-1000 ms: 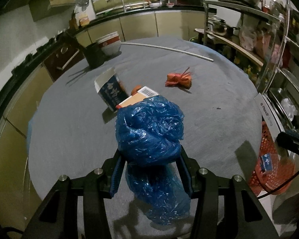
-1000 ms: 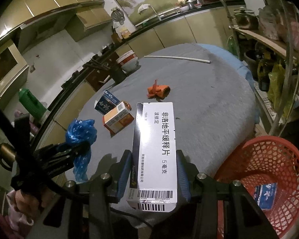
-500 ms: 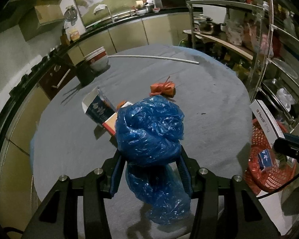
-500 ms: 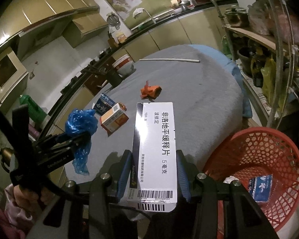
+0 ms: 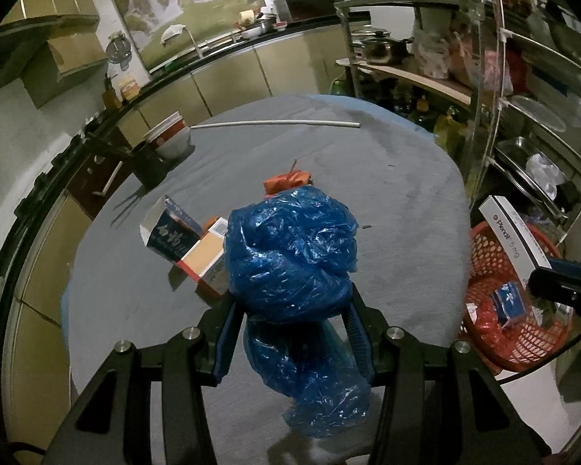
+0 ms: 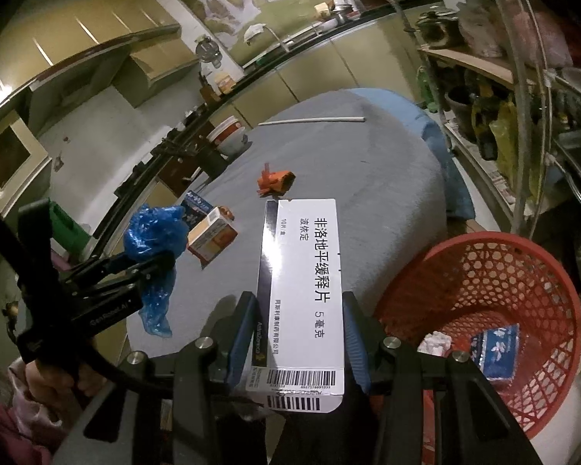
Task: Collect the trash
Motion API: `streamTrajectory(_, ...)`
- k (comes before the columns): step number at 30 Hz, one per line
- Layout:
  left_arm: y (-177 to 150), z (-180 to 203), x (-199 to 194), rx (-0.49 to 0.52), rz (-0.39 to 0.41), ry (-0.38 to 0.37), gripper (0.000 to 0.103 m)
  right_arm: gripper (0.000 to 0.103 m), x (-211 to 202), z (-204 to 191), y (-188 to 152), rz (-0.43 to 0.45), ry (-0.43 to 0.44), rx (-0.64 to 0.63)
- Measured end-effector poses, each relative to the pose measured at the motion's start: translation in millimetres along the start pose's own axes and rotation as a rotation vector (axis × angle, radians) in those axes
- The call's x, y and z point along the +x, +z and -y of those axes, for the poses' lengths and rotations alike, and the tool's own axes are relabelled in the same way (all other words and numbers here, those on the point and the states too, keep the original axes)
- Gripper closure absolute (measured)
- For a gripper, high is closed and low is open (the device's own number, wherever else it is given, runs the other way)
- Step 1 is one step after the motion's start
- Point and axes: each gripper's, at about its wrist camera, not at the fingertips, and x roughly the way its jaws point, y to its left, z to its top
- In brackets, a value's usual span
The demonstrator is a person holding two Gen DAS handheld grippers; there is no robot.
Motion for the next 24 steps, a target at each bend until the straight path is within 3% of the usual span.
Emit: streamTrajectory(24,8.8,33.1,4.6,0.079,-0.005,-0.019,0.051,0.056,-12.6,25.8,-4.3,0.02,-0.025,0.069)
